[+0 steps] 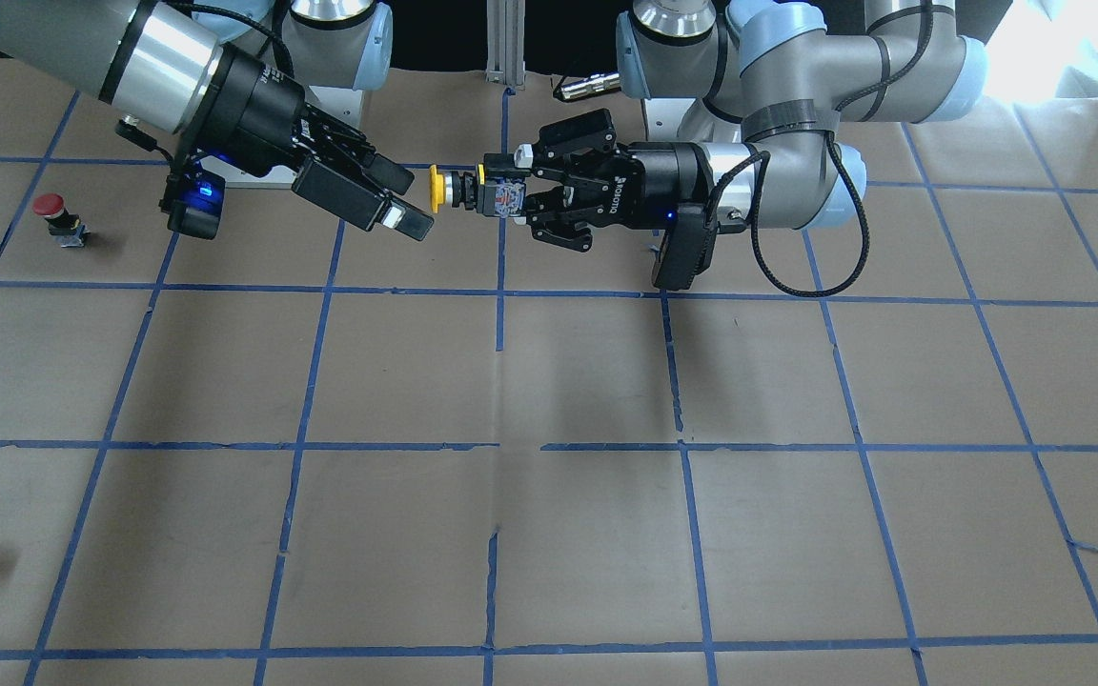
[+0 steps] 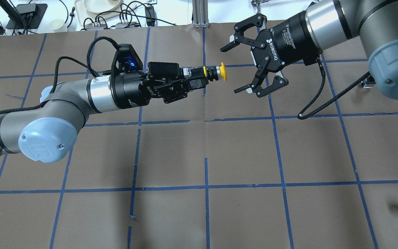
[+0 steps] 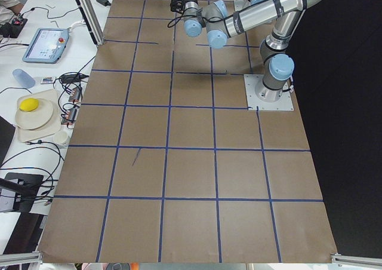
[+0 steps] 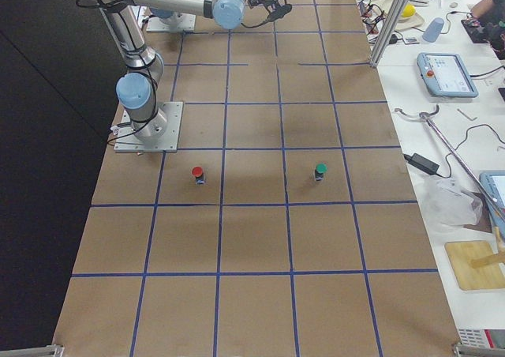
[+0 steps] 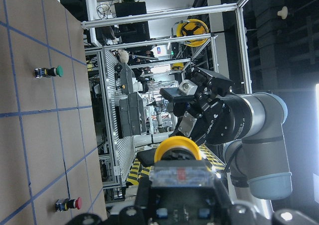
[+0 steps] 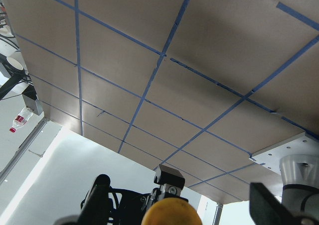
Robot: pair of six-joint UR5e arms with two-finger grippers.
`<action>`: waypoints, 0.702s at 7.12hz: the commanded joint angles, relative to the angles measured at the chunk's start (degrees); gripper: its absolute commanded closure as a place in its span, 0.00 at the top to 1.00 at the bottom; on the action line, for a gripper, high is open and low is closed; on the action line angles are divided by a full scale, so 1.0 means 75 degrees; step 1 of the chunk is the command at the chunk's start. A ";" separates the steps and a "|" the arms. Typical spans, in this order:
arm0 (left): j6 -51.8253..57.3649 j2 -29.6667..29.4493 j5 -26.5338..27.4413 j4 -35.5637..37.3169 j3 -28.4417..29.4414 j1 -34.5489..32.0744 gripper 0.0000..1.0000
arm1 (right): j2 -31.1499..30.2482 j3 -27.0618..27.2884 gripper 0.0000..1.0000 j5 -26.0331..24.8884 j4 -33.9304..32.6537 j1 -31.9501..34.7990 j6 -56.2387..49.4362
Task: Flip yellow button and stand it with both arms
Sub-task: 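Close the right gripper on the yellow button's body beside the left gripper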
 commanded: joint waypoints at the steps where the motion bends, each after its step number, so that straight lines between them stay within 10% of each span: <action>1: 0.0009 -0.0063 0.0009 0.0005 0.0012 -0.0001 0.19 | -0.0017 0.0075 0.99 0.0022 0.0029 0.0244 0.0014; 5: -0.0002 0.0018 -0.0003 0.0005 0.0001 -0.0012 0.19 | 0.0042 -0.0007 0.94 0.0327 0.0053 0.0294 0.0026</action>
